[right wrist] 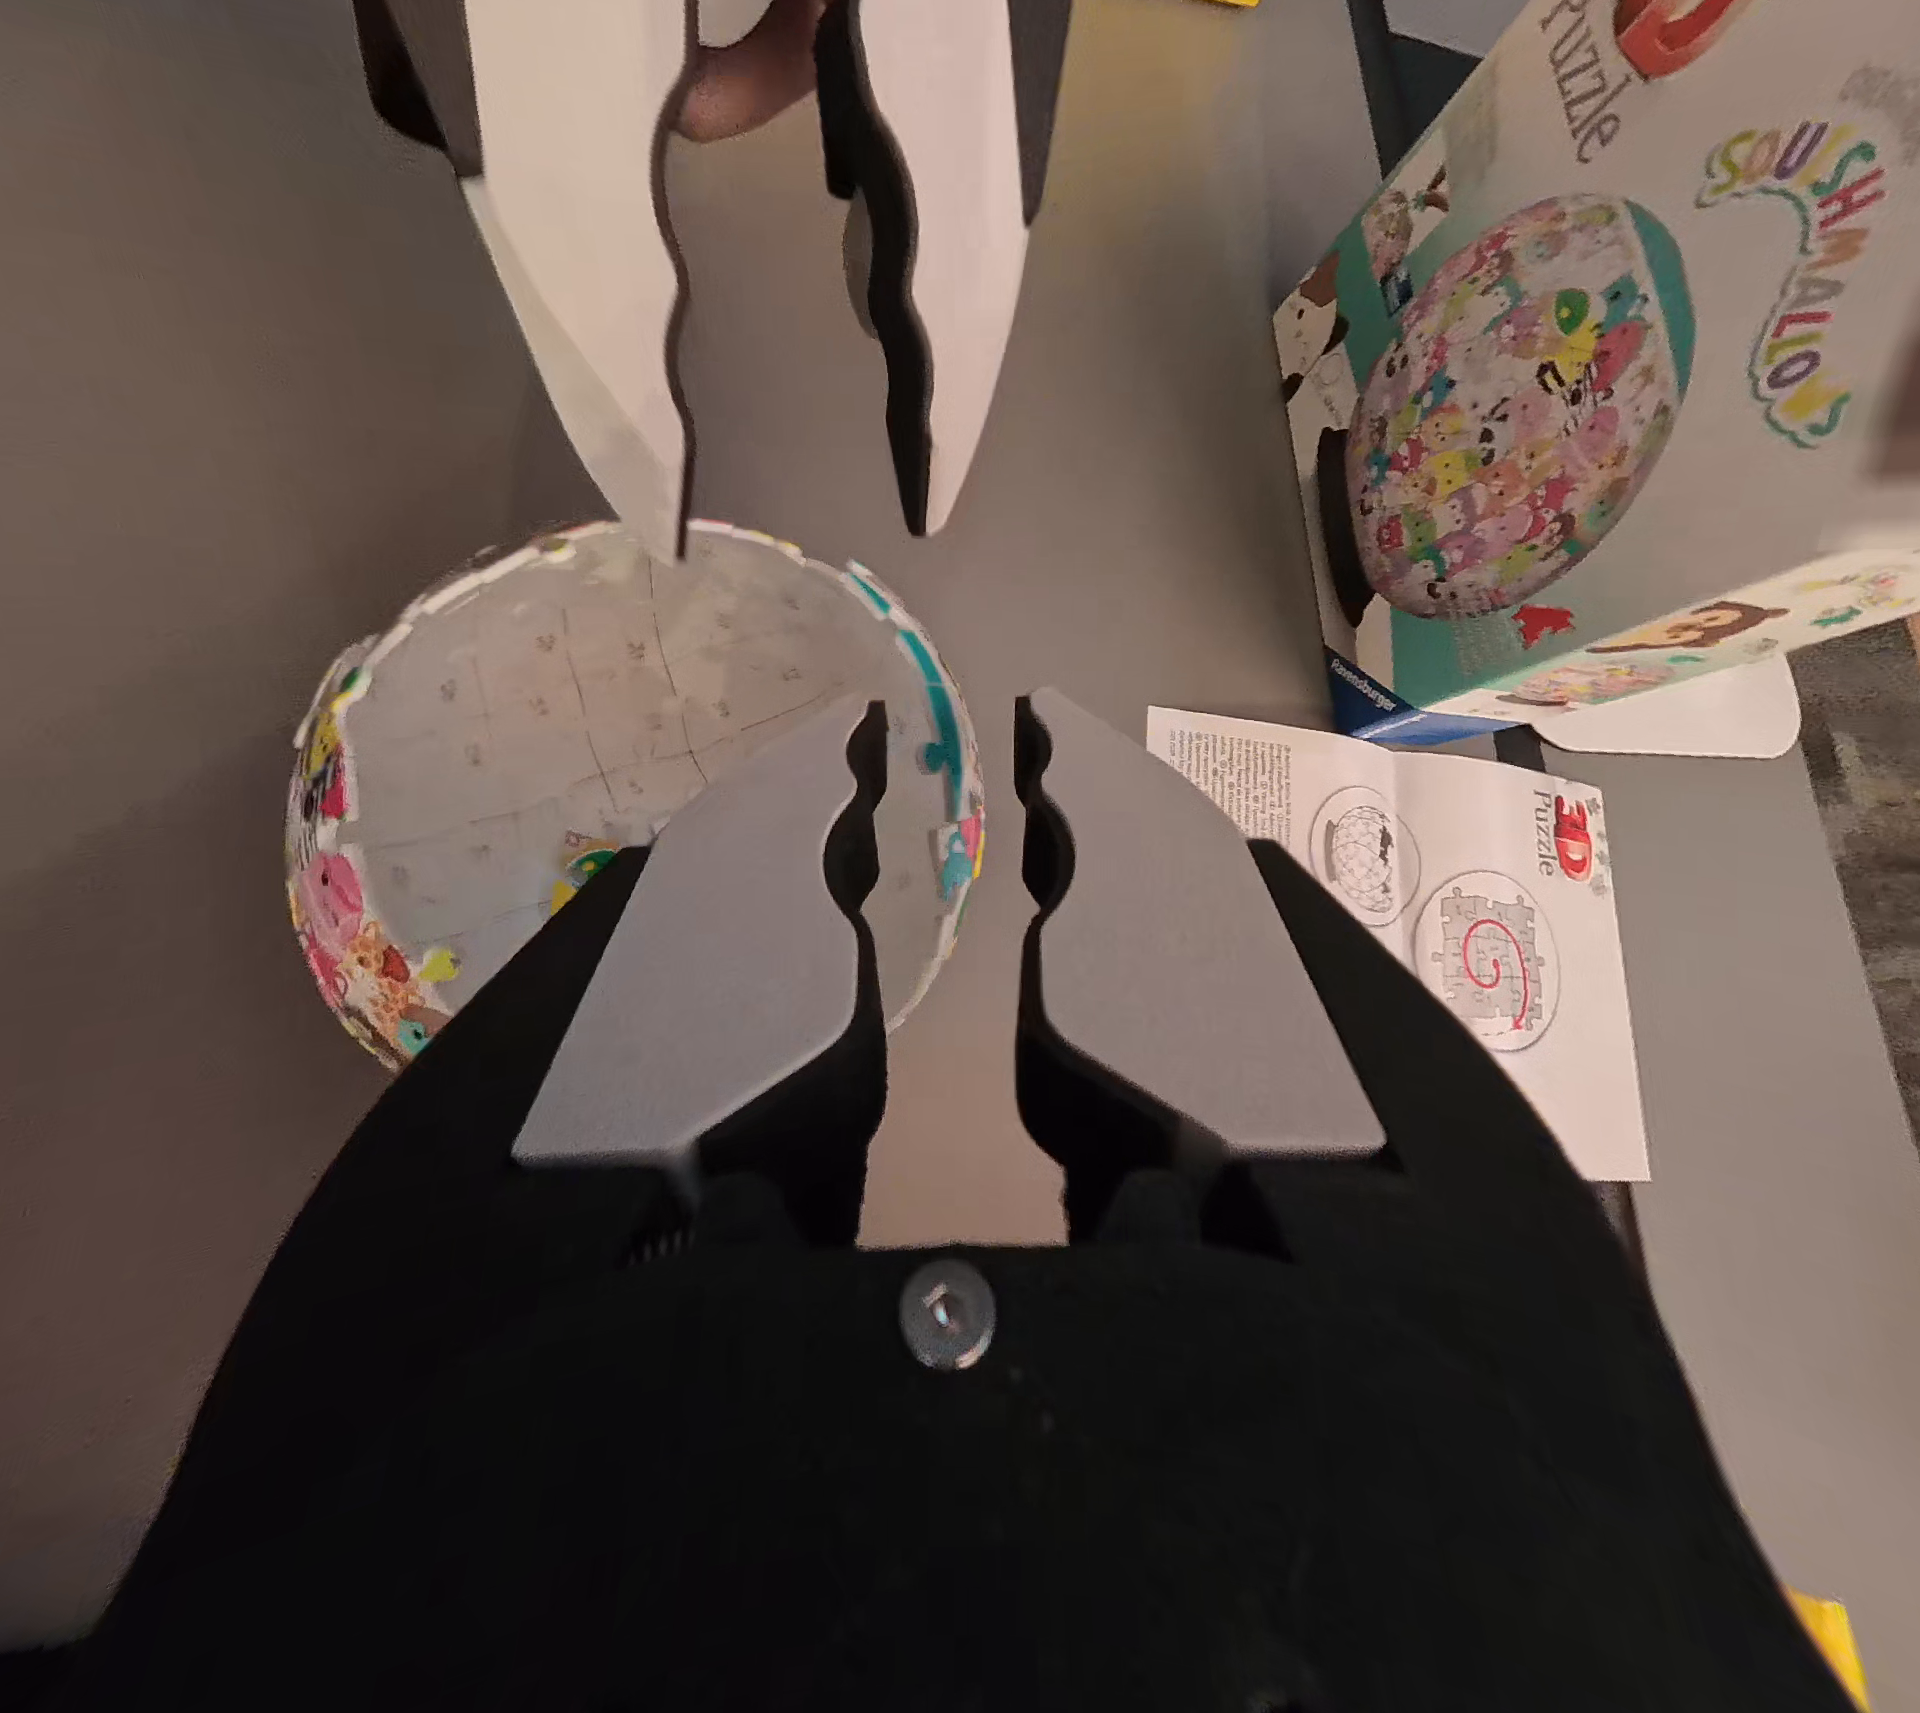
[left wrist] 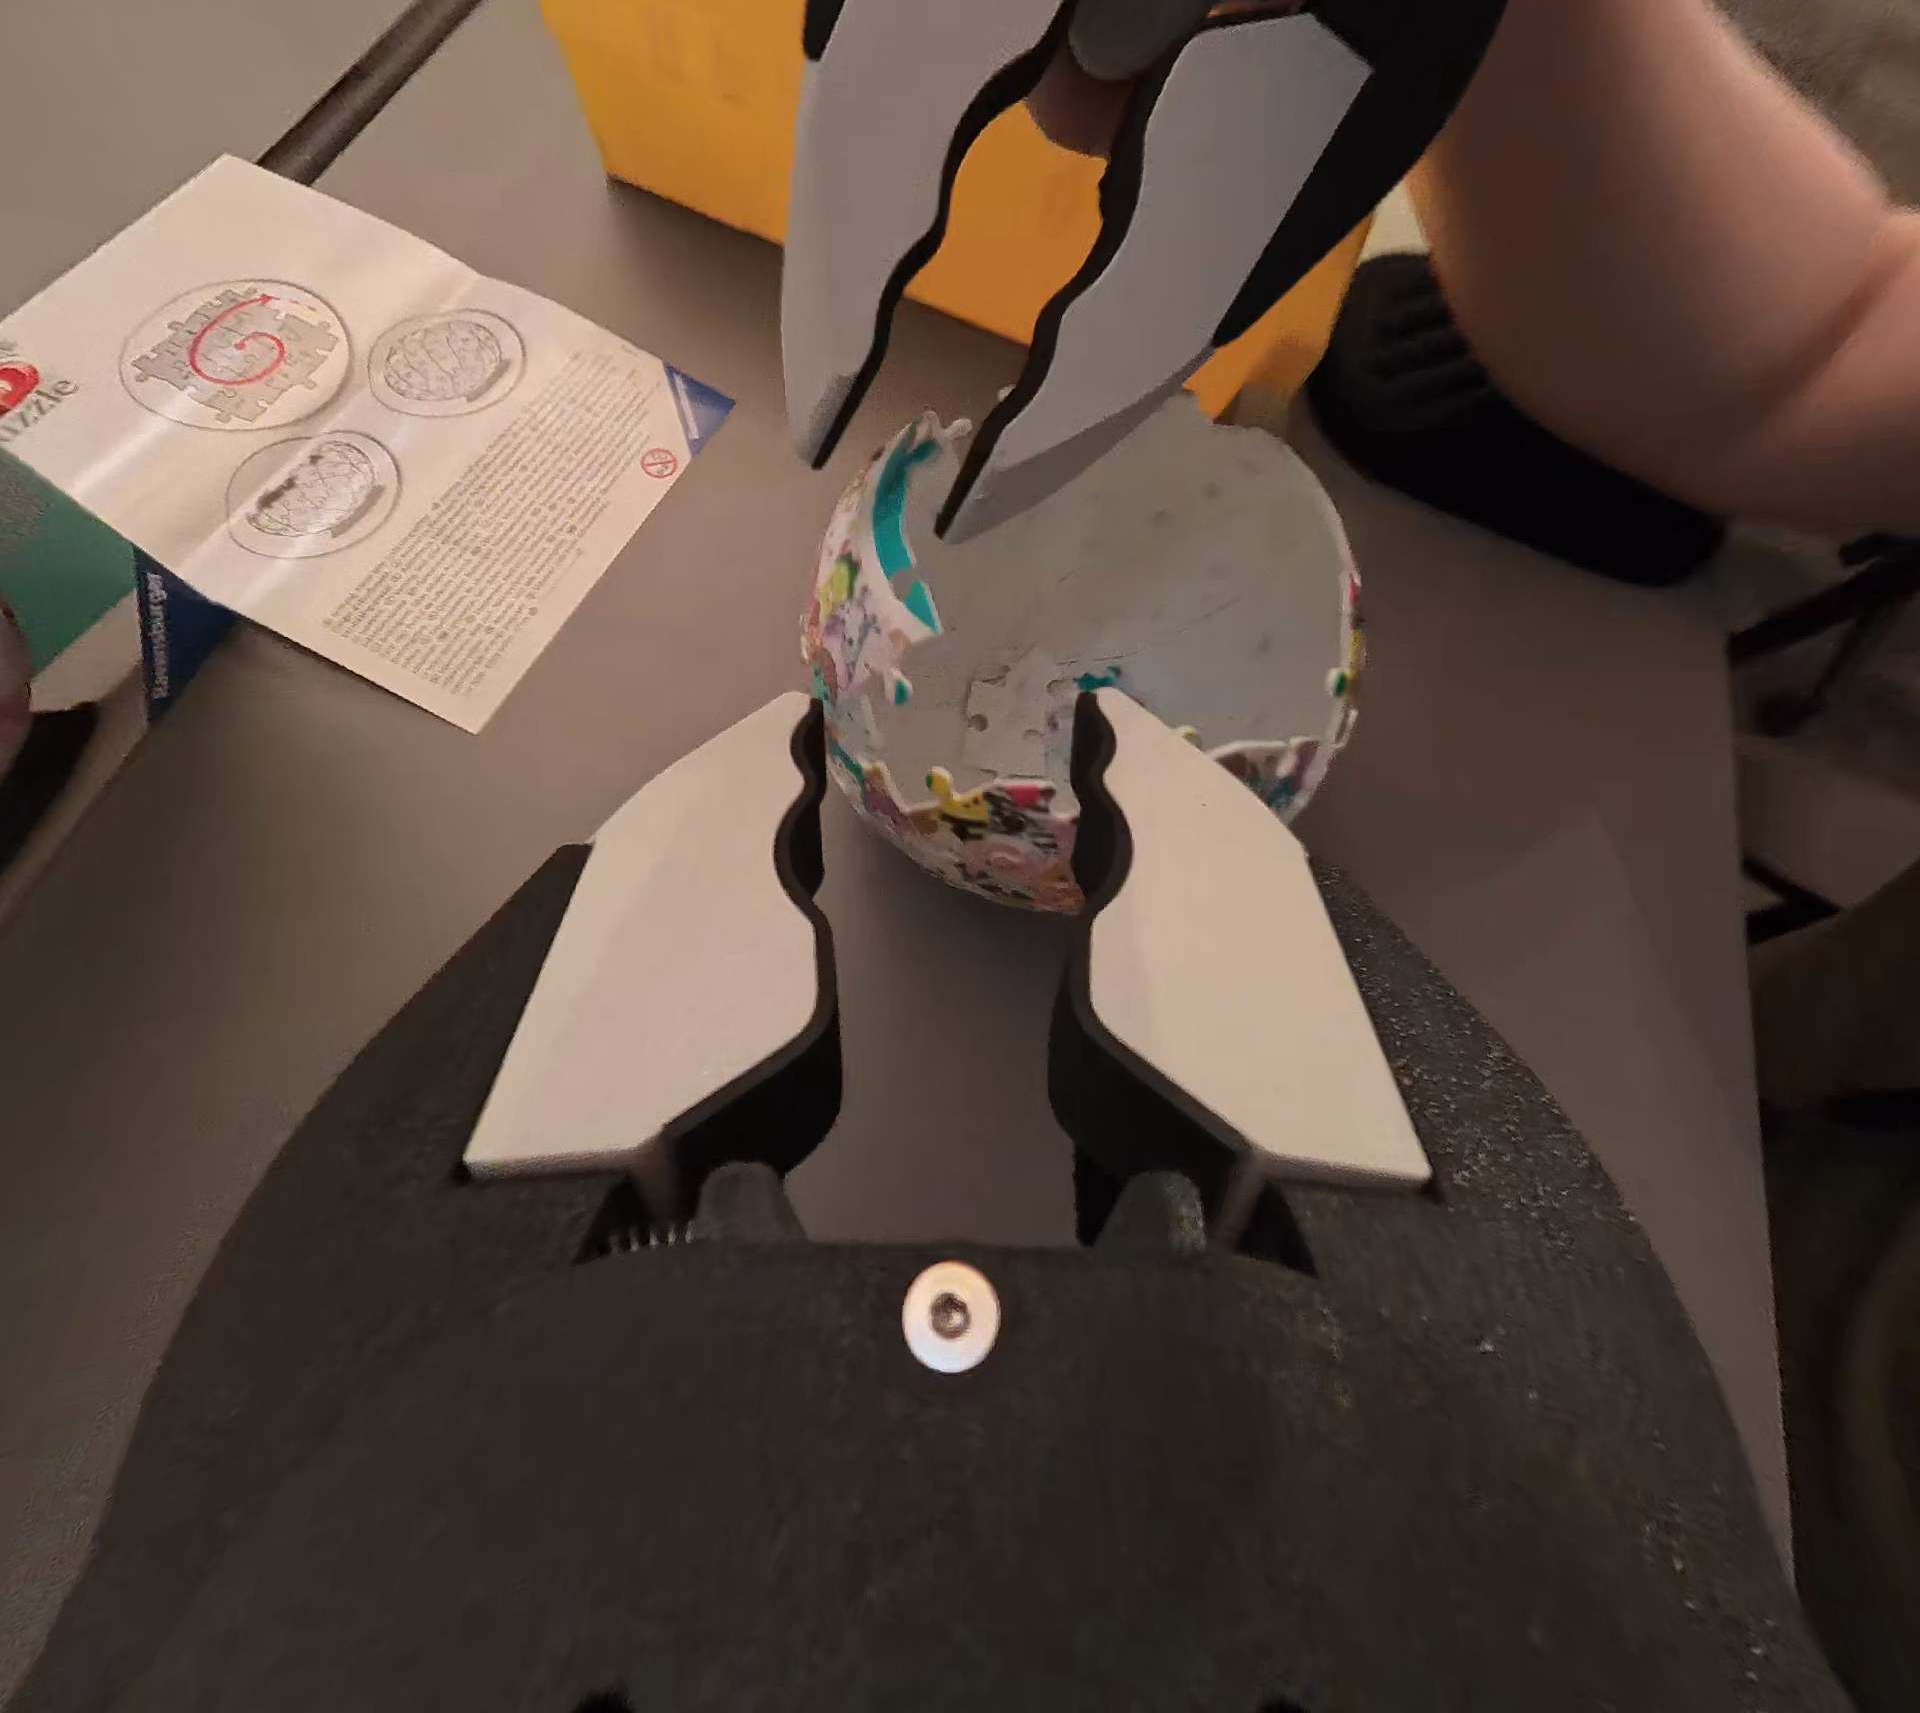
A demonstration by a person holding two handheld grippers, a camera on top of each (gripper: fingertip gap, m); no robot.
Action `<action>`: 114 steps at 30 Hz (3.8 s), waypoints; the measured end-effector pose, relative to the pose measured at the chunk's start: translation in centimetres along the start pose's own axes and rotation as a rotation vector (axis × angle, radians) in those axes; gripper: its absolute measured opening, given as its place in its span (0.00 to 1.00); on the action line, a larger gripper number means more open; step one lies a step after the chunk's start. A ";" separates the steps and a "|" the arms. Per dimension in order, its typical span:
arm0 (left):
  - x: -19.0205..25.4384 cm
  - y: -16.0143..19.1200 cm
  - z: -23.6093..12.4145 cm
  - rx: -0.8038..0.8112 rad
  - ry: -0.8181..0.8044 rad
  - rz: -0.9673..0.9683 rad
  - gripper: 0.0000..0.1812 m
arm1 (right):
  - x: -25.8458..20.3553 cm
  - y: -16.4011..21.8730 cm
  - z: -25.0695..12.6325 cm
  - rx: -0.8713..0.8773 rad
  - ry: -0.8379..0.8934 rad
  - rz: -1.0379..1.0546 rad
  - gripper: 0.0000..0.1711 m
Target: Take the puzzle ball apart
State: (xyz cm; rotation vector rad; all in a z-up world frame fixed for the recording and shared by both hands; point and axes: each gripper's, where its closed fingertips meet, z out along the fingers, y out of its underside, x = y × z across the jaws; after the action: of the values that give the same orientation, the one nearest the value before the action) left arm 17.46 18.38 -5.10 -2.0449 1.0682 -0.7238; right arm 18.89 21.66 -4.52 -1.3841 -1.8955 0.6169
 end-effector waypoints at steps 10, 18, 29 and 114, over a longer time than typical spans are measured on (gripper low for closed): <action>2.3 2.7 0.6 0.268 -0.076 -0.050 0.57 | 0.5 0.9 0.7 -0.078 -0.028 -0.039 0.13; 3.4 2.6 2.8 0.296 -0.072 -0.001 0.61 | 1.0 1.1 1.2 -0.137 -0.062 0.050 0.05; 3.6 1.5 1.2 0.313 -0.203 0.032 0.64 | 2.1 3.9 0.5 -0.276 -0.074 0.483 0.05; 5.1 -5.1 -2.2 0.383 -0.242 0.051 0.56 | 4.3 0.8 -7.6 0.011 0.255 0.499 0.18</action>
State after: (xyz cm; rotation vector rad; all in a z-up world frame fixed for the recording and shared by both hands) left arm 20.69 15.34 1.01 -1.7184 0.7725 -0.5850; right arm 24.46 25.78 0.89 -1.8493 -1.3489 0.6449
